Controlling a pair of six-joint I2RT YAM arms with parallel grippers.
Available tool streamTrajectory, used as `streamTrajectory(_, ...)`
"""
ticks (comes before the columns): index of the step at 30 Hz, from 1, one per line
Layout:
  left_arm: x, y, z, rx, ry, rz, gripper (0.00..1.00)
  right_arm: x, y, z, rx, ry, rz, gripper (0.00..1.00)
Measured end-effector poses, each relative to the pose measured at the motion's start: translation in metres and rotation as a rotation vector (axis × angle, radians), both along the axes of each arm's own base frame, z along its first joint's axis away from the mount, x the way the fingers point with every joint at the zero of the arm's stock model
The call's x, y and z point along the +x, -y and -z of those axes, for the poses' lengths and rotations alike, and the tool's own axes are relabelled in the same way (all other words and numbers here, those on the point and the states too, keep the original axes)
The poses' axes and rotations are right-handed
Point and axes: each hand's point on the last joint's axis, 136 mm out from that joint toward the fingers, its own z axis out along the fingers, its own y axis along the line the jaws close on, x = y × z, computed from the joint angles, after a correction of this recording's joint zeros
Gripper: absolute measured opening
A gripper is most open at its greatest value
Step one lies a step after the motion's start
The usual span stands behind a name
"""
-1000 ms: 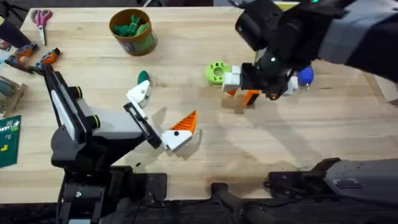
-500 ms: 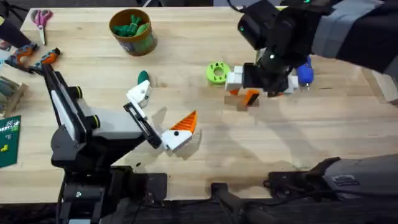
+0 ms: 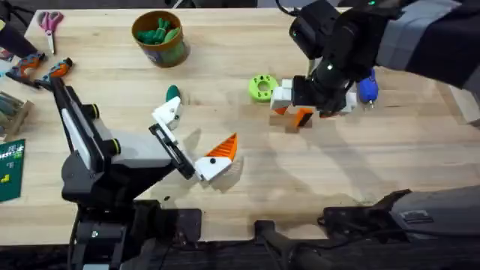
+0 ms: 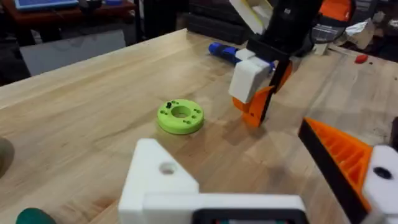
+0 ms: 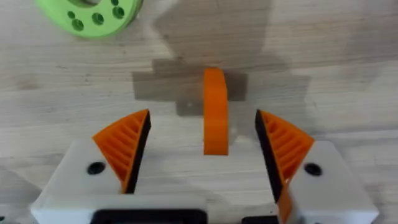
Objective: Pick up the gripper from the table and insert it into the empty holder that is missing its gripper. Then pick up a screw, insert it into the mounting hole, and use the screwdriver to tighten it. Finally, clean up the table by picking up the vegetable and placing it into the bucket.
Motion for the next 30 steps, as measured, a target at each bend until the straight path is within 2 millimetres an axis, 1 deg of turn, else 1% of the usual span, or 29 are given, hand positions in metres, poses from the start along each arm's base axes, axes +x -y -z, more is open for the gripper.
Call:
streamTrajectory(5, 0.0, 0.0, 0.0, 0.0, 0.0, 0.0, 0.986, 0.0, -0.001, 0.0, 0.007, -0.003, -0.001, 0.952)
streamTrajectory(6, 0.0, 0.0, 0.0, 0.0, 0.0, 0.0, 0.986, -0.001, -0.002, 0.0, 0.009, -0.004, -0.001, 0.938)
streamTrajectory(8, 0.0, 0.0, 0.0, 0.0, 0.0, 0.0, 0.986, -0.001, -0.002, 0.0, 0.009, -0.005, -0.001, 0.874)
streamTrajectory(9, 0.0, 0.0, 0.0, 0.0, 0.0, 0.0, 0.986, -0.001, -0.001, 0.0, 0.009, -0.006, -0.004, 0.792)
streamTrajectory(10, 0.0, 0.0, 0.0, 0.0, 0.0, 0.0, 0.986, -0.002, -0.001, 0.0, 0.007, -0.008, -0.006, 0.669)
streamTrajectory(12, 0.0, 0.0, 0.0, 0.0, 0.0, 0.0, 0.985, -0.003, -0.001, 0.0, 0.007, -0.014, -0.006, 0.388)
streamTrajectory(13, 0.0, 0.0, 0.0, 0.0, 0.0, 0.0, 0.986, -0.003, -0.001, 0.0, 0.006, -0.016, -0.006, 0.229)
streamTrajectory(14, 0.0, 0.0, 0.0, 0.0, 0.0, 0.0, 0.986, -0.004, -0.001, 0.0, 0.006, -0.017, -0.008, 0.102)
streamTrajectory(15, 0.0, 0.0, 0.0, 0.0, 0.0, 0.0, 0.985, -0.003, -0.001, 0.0, 0.006, -0.014, -0.003, 0.031)
streamTrajectory(17, 0.0, 0.0, 0.0, 0.0, 0.0, 0.0, 0.985, -0.003, 0.0, 0.0, 0.004, -0.012, -0.003, 0.013)
streamTrajectory(21, 0.0, 0.0, 0.0, 0.0, 0.0, 0.0, 0.985, -0.002, 0.0, 0.0, 0.007, -0.014, -0.005, 0.015)
streamTrajectory(24, 0.0, 0.0, 0.0, 0.0, 0.0, 0.0, 0.985, -0.001, -0.004, -0.005, 0.03, -0.018, -0.037, 0.015)
streamTrajectory(26, 0.0, 0.0, 0.0, 0.0, -0.001, 0.0, 0.985, 0.004, -0.01, -0.014, 0.063, 0.002, -0.069, 0.015)
streamTrajectory(30, 0.0, 0.0, 0.0, 0.0, 0.0, 0.0, 0.985, 0.021, -0.027, -0.051, 0.162, 0.093, -0.17, 0.015)
